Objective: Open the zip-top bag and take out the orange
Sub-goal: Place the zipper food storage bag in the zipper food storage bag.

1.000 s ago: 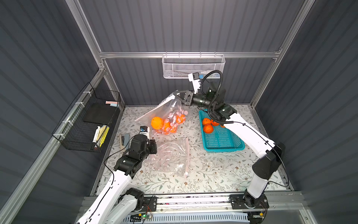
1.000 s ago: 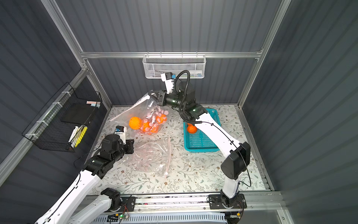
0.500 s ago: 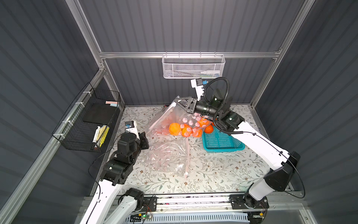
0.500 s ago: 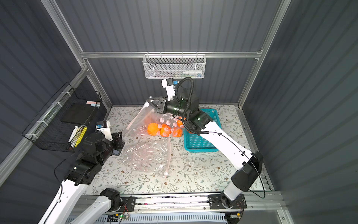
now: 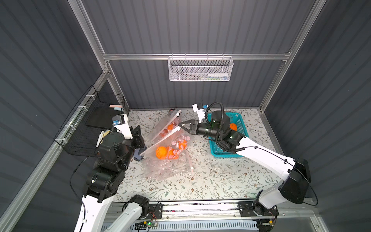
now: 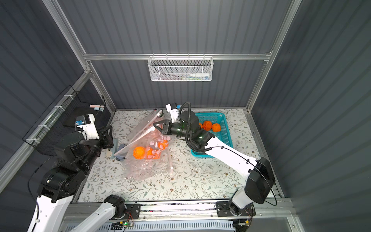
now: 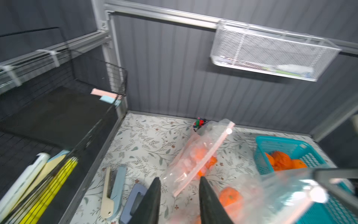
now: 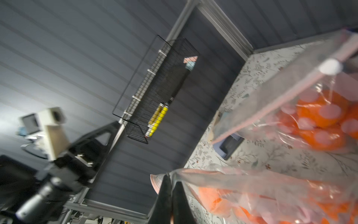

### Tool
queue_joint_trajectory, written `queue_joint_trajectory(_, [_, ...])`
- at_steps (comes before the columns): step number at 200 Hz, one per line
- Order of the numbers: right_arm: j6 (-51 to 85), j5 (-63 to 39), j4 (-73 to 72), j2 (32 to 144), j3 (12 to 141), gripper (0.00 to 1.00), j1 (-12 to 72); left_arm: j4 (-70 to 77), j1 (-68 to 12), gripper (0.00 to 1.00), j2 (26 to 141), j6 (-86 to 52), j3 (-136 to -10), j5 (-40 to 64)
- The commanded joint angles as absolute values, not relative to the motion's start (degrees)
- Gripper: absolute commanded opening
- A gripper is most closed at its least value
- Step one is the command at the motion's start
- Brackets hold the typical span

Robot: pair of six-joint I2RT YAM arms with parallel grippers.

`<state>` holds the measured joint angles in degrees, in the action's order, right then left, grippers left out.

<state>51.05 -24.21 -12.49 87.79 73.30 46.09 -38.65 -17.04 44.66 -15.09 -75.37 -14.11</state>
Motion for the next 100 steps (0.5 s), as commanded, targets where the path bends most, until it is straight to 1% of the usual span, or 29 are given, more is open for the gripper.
queue_joint_trajectory(1, [56.8,-22.2,-20.7,88.3,66.6,0.00,46.3,-37.8,-16.9,0.38,48.2,-8.0,-79.2,6.1])
queue_joint_trajectory(16, [58.4,-21.9,-21.4,88.7,64.5,0.00,46.3,-36.3,-16.9,0.42,52.0,-2.9,-77.3,15.1])
queue_joint_trajectory(41, [59.9,-20.9,-20.6,88.4,64.3,0.00,46.3,-33.2,-17.1,0.47,58.6,0.2,-73.6,25.1])
queue_joint_trajectory(72, [61.5,-18.8,-17.9,87.2,65.1,0.00,46.4,-27.4,-21.0,0.59,60.2,6.1,-69.1,24.3])
queue_joint_trajectory(81, [62.6,-18.7,-17.7,86.9,65.2,0.00,46.3,-28.1,-23.4,0.59,61.1,8.4,-69.3,22.7])
queue_joint_trajectory(85, [63.2,-16.6,-17.6,86.8,65.3,0.00,46.2,-28.6,-24.6,0.59,61.5,9.6,-69.3,22.5])
queue_joint_trajectory(100, [64.9,-16.0,-17.2,86.2,65.4,0.00,45.9,-30.4,-27.8,0.60,62.7,12.7,-68.7,17.8])
